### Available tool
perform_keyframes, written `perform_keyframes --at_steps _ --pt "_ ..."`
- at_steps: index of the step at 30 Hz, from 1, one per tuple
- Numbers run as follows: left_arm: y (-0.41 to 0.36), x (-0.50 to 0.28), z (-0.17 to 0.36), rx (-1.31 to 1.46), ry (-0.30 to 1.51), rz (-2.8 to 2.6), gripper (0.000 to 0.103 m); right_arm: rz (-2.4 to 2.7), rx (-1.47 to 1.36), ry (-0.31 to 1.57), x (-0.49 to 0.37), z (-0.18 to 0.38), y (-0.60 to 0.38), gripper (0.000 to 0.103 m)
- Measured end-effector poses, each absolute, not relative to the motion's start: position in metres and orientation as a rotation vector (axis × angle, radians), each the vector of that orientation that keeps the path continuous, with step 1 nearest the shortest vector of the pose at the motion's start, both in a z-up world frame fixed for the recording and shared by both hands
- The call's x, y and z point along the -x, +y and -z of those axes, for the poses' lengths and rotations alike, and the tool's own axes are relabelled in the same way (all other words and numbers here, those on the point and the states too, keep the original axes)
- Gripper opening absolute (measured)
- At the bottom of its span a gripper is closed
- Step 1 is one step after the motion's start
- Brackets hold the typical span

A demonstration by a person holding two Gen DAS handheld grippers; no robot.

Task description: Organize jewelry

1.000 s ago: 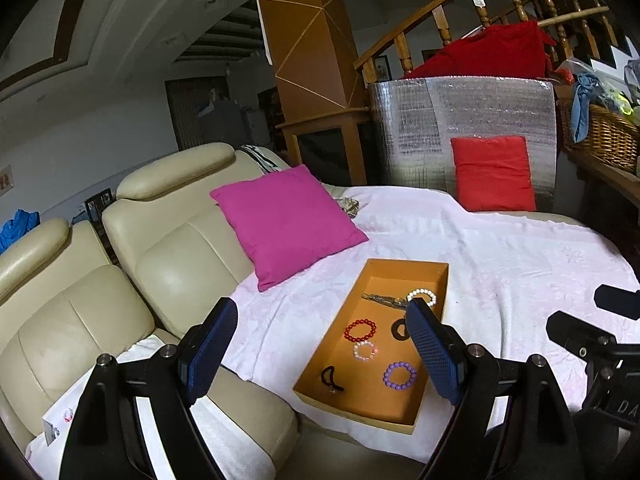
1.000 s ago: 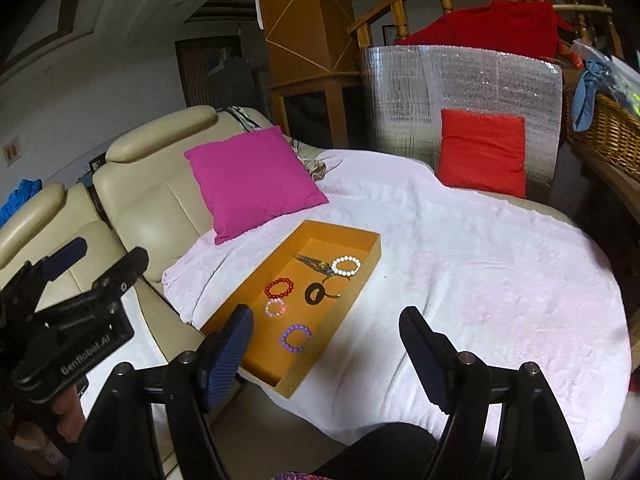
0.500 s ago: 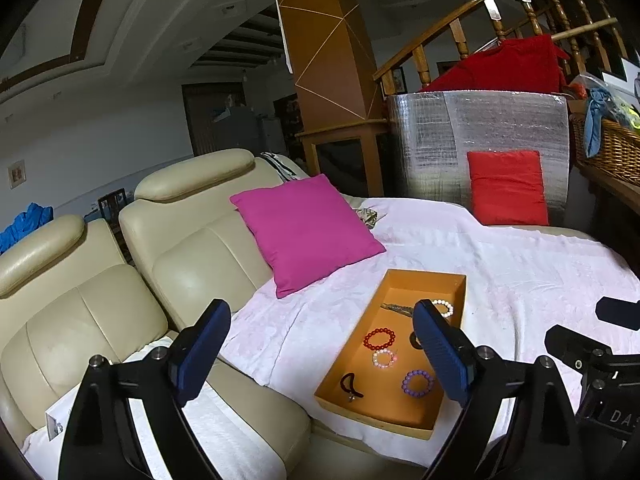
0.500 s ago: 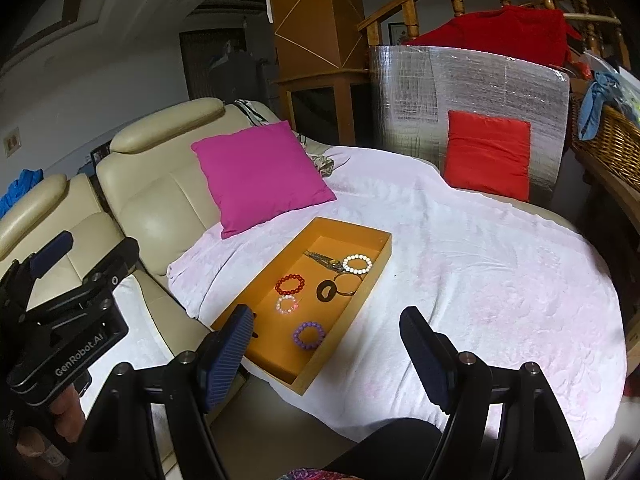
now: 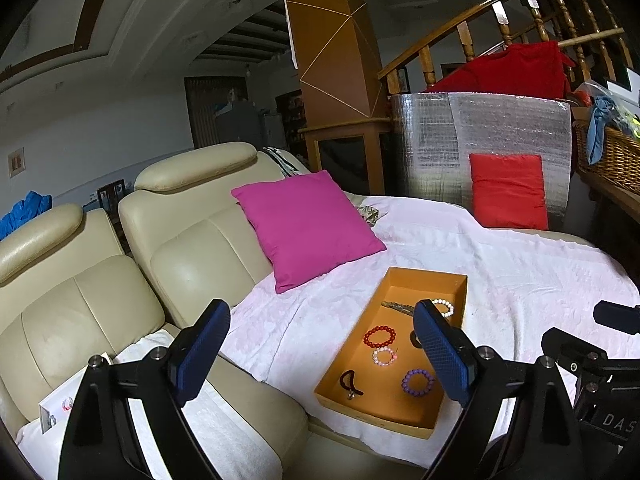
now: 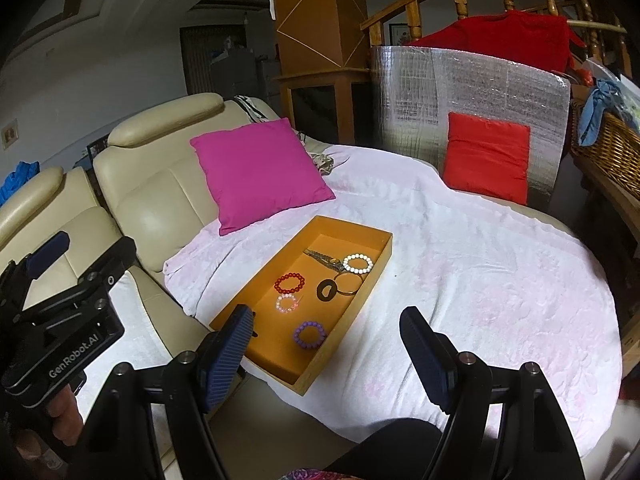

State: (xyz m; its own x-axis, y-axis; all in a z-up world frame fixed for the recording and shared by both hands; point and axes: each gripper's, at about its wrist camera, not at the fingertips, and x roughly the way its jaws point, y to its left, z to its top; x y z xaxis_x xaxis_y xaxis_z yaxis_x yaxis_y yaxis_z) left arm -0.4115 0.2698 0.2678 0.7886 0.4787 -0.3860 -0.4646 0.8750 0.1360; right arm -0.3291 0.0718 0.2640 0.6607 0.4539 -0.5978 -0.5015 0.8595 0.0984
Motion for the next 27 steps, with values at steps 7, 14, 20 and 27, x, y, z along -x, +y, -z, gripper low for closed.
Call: perform_keyframes --at_steps 7,14,20,27 --pt "0.2695 0.4096 -0.2665 -0.032 0.433 -0.511 0.093 -0.522 0.077 0.661 0.3253 -0.2597 0.0727 0.079" --pt "0.2657 0.4098 -0.2648 -0.041 0.438 -0.502 0.093 -0.509 0.076 0.658 0.3261 -0.259 0.0726 0.079" --pt "0.2642 0.4105 -0.2647 -0.042 0.436 -0.502 0.093 -0.492 0.068 0.653 0.3271 -0.2586 0.069 0.079" --pt "0.2632 0.4097 -0.2647 -0.045 0.438 -0.502 0.093 -0.491 0.06 0.657 0.3259 -0.2586 0.0668 0.079"
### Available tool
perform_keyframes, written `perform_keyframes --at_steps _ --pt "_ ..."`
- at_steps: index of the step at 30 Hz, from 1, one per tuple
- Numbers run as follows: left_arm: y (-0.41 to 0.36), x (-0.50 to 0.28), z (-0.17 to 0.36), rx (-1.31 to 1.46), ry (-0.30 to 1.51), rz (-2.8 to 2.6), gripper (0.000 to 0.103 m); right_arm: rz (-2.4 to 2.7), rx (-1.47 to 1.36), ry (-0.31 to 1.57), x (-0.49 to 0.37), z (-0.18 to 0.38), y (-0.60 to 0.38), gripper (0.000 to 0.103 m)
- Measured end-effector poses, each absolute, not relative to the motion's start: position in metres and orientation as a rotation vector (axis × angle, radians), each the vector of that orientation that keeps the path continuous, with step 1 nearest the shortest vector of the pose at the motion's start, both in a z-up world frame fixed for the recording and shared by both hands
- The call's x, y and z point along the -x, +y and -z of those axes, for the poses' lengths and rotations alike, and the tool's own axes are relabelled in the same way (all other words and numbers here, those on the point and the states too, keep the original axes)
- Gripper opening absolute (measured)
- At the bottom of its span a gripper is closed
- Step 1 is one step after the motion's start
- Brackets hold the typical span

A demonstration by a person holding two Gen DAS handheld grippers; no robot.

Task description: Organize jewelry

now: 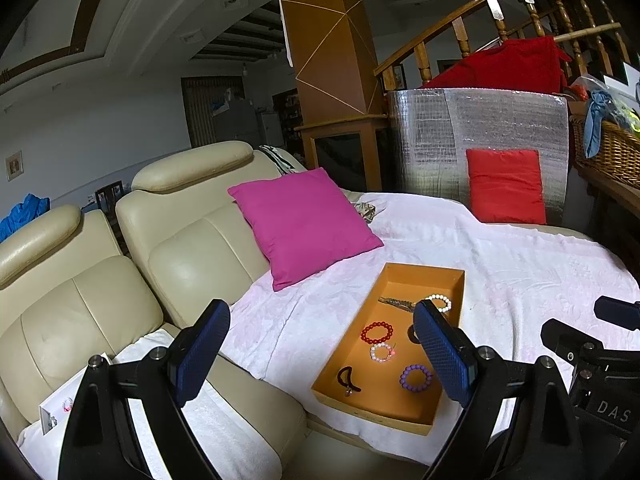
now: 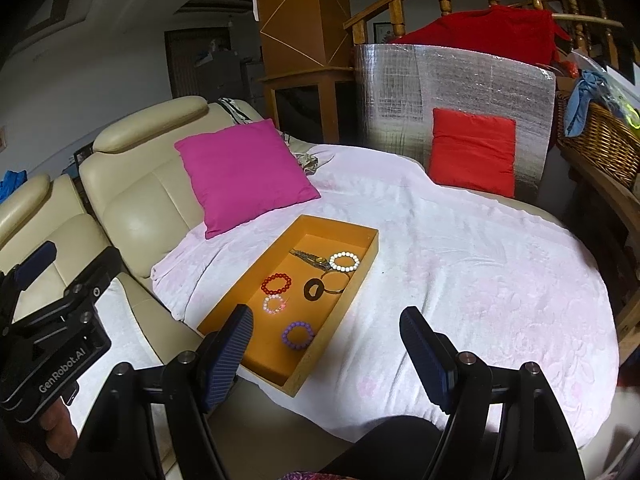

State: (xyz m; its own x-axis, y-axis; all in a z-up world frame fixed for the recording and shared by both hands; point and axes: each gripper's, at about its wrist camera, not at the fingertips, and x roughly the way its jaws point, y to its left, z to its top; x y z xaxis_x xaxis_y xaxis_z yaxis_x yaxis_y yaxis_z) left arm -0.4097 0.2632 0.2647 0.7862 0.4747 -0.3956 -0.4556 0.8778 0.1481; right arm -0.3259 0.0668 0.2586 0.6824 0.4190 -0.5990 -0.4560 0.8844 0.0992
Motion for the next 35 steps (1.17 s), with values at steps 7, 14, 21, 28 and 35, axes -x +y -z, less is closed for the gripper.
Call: perform_keyframes --at_steps 7,14,21,28,35 --pt "0.264 0.405 -0.261 -0.044 0.454 -0.501 0.093 -0.489 0.067 0.668 0.32 -0.254 0.069 0.079" --pt "0.268 0.393 -0.253 -0.044 0.477 -0.492 0.093 -0.486 0.069 0.686 0.305 -0.248 0.077 0.079" --pt "0.277 0.375 -0.247 -0.04 0.497 -0.507 0.093 -0.499 0.089 0.698 0.283 -0.24 0.092 0.079" --pt "0.276 0.35 -0.239 -0.073 0.527 -0.523 0.093 -0.517 0.063 0.738 0.253 -0.223 0.096 0.079" --pt "0.252 0.307 -0.226 -0.109 0.566 -0.444 0.093 -0.489 0.011 0.759 0.211 -0.206 0.061 0.079"
